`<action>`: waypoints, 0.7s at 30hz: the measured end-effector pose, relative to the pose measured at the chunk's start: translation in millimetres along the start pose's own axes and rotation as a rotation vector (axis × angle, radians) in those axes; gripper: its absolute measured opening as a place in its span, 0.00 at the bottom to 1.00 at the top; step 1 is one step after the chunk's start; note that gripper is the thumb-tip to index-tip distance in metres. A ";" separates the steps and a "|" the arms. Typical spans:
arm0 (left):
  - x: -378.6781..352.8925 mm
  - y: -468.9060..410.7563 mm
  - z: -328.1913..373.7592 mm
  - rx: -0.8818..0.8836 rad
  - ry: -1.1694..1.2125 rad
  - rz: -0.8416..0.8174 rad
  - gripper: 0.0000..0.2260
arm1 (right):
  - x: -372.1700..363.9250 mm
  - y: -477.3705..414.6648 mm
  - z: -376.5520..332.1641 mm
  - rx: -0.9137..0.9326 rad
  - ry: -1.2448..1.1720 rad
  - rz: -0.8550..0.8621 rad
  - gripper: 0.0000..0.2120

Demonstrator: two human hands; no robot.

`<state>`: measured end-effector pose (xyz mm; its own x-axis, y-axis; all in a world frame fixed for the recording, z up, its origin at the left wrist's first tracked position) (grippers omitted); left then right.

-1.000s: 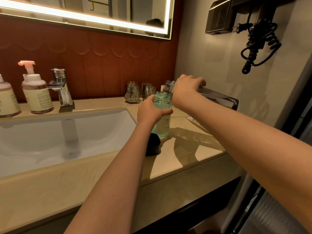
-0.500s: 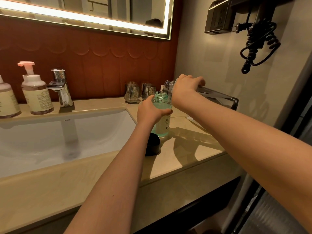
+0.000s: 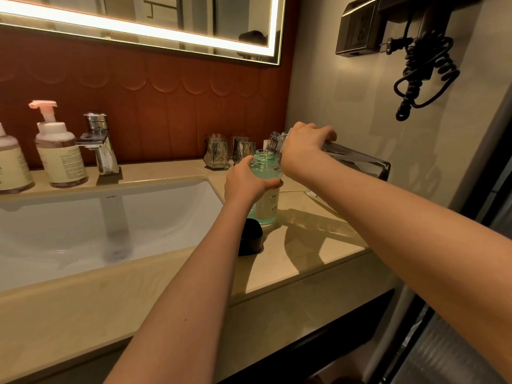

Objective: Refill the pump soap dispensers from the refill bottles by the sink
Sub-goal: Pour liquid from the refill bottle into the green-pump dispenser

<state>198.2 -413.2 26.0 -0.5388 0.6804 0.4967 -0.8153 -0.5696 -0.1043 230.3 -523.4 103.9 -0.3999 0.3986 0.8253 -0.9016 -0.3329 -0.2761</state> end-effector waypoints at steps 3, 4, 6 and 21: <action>-0.1 -0.2 0.2 0.000 -0.005 0.000 0.41 | 0.9 0.5 0.4 -0.002 -0.003 0.004 0.28; -0.3 -0.4 0.4 -0.001 -0.005 -0.001 0.41 | 0.8 0.6 0.6 -0.003 -0.002 0.003 0.28; -0.2 -0.4 0.4 -0.001 -0.002 -0.002 0.41 | 1.0 1.5 0.8 -0.003 -0.001 0.000 0.29; -1.1 -0.8 -0.2 0.002 -0.002 -0.008 0.41 | 3.8 4.7 -0.8 0.013 0.019 -0.002 0.28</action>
<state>199.5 -413.4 25.3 -0.5317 0.6838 0.4997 -0.8191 -0.5652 -0.0981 224.4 -522.8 105.3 -0.4009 0.4155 0.8165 -0.9005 -0.3426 -0.2678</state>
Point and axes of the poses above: each hand's wrist, its own y-axis away from the middle knuckle, its own x-axis out of the back of the hand, z = x × y, the point moved 10 cm from there along -y, towards the middle knuckle, and after that the axes turned 14 degrees about x, right-handed, at the moved point
